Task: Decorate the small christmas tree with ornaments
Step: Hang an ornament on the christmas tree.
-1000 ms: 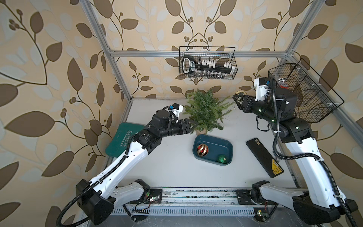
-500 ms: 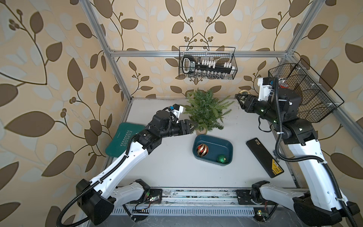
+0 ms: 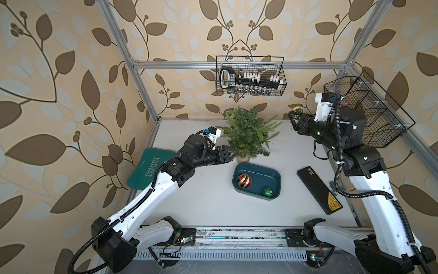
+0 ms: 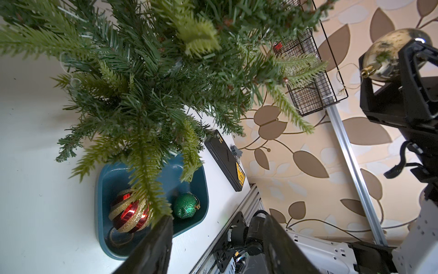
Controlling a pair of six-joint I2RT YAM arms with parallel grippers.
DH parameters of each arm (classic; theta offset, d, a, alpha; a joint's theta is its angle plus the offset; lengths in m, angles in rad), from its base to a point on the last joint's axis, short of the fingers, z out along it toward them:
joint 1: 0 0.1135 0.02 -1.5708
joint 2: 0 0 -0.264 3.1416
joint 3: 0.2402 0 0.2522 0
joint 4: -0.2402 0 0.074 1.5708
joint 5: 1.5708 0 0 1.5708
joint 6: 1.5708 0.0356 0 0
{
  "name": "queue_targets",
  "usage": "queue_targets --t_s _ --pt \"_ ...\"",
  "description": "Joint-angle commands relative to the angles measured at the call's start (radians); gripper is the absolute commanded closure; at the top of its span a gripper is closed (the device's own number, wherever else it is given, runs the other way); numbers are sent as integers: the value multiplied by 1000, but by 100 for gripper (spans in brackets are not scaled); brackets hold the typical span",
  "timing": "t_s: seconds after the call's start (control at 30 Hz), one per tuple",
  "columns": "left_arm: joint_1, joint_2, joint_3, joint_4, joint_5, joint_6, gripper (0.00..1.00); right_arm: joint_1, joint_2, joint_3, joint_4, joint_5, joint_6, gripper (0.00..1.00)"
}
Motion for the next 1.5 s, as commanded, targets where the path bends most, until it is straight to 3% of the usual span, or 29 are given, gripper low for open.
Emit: queue_targets --t_s 0.0,0.63,0.9,1.47 --pt "-7 -26 -20 27 -3 -1 38 -4 2 -22 53 31 -3 48" --pt "-8 -47 -41 19 -17 -2 37 9 37 -83 126 43 -19 48" --pt "-7 -55 -49 21 -22 -7 37 73 40 -70 126 49 -22 48" --pt "-7 -60 -63 28 -17 -12 37 108 70 -67 130 11 -38 48"
